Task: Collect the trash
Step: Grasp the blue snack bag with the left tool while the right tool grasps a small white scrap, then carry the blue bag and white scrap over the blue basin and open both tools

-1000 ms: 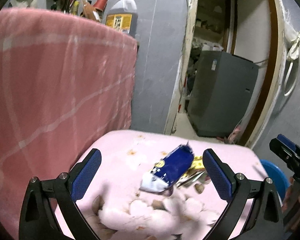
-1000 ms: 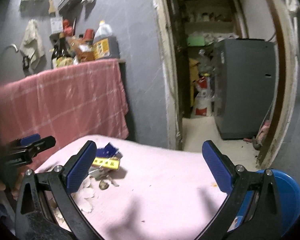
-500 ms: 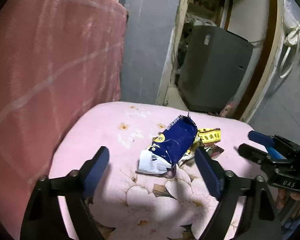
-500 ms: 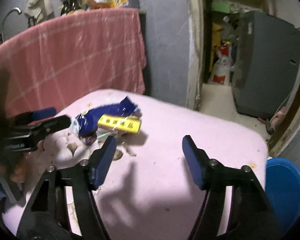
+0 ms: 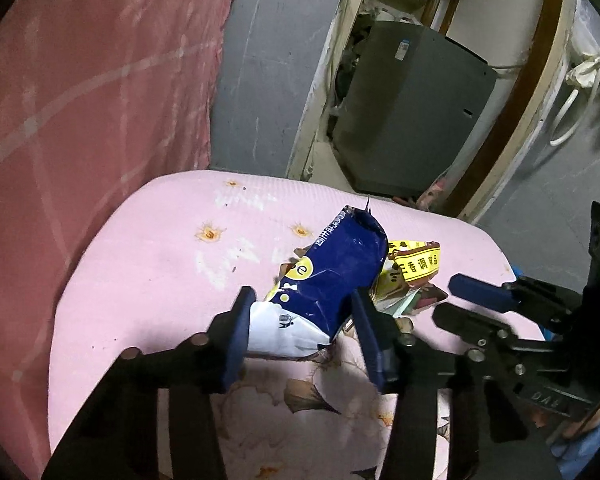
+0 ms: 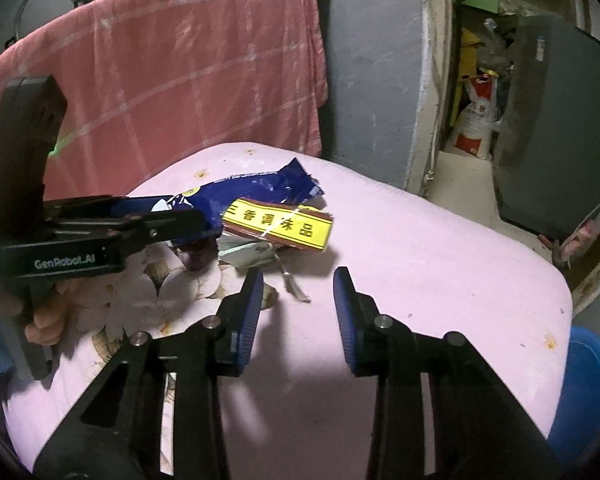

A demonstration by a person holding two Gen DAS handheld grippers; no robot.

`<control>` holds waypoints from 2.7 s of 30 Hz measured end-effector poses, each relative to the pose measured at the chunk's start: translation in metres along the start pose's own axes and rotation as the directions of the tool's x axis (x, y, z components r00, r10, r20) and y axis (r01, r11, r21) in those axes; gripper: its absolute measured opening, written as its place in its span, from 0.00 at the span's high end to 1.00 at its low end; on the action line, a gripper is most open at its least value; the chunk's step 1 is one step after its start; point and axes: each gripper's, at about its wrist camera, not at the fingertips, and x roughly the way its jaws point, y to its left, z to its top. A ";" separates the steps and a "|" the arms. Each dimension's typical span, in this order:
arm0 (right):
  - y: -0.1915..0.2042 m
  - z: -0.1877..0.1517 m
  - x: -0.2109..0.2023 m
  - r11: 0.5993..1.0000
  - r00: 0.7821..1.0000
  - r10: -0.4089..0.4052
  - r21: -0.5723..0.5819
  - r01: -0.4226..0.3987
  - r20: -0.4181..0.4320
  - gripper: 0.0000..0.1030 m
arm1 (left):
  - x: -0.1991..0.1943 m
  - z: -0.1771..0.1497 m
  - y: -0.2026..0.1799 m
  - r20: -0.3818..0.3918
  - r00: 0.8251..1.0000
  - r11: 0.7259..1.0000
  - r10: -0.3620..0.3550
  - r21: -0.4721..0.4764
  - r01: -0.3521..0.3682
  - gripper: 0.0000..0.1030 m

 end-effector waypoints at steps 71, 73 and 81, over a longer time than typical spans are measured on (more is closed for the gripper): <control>-0.078 -0.080 -0.212 0.895 0.698 -0.442 0.331 0.300 0.564 0.99 | -0.059 -0.002 -0.208 0.418 0.882 0.950 -0.219 0.298 0.094 0.95; -0.089 -0.088 -0.220 0.876 0.680 -0.477 0.363 0.317 0.556 0.99 | -0.055 -0.001 -0.221 0.411 0.878 0.940 -0.246 0.323 0.112 0.95; -0.124 -0.114 -0.248 0.803 0.629 -0.584 0.477 0.357 0.513 0.99 | -0.032 0.001 -0.271 0.358 0.873 0.906 -0.332 0.379 0.189 0.95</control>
